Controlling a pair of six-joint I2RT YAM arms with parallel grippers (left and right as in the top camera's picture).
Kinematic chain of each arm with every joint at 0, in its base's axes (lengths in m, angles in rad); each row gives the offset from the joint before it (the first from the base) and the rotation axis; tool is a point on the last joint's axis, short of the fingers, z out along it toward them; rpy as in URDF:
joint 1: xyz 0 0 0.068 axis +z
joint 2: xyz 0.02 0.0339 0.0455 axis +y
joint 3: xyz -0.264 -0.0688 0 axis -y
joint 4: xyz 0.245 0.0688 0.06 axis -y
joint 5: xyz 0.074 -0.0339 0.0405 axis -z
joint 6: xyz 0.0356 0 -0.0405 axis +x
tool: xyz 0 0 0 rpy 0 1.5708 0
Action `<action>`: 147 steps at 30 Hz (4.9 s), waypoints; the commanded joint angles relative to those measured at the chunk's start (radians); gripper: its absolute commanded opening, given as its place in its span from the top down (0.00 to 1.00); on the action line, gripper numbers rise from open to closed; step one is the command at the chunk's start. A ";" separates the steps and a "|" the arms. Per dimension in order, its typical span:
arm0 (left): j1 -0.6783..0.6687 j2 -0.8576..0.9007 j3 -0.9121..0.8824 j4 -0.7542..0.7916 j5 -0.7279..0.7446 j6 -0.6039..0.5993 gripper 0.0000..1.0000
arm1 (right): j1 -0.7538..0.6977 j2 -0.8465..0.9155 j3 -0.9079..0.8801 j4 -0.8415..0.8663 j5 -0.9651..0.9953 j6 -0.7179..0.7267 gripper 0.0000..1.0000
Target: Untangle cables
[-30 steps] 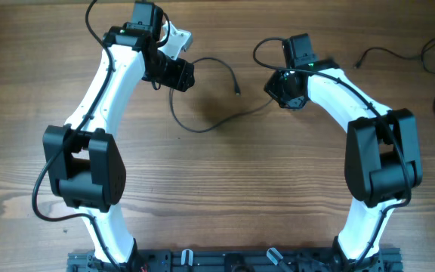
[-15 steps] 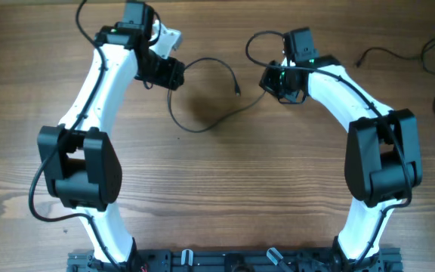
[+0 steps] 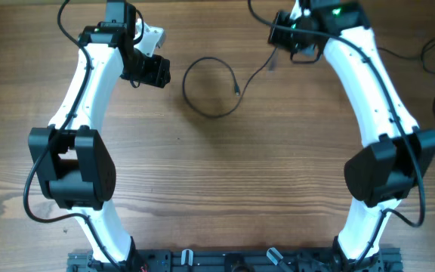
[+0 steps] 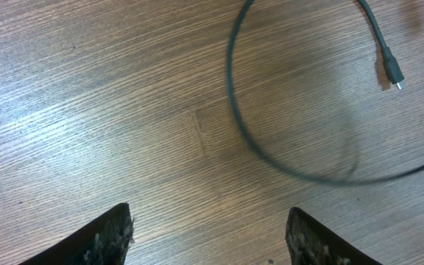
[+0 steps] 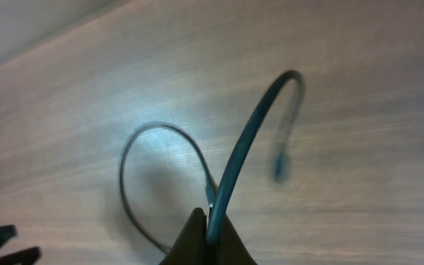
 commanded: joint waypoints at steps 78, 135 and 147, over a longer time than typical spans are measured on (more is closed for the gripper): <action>-0.002 0.013 -0.002 -0.003 -0.002 0.010 0.30 | -1.300 0.001 0.420 -0.491 0.399 0.171 0.95; -0.036 0.013 -0.002 0.007 -0.002 0.010 0.29 | -1.267 0.199 0.370 -0.508 0.400 0.171 0.95; -0.036 0.013 -0.002 0.006 -0.002 0.010 0.29 | -1.258 0.199 0.370 -0.515 0.392 0.171 0.76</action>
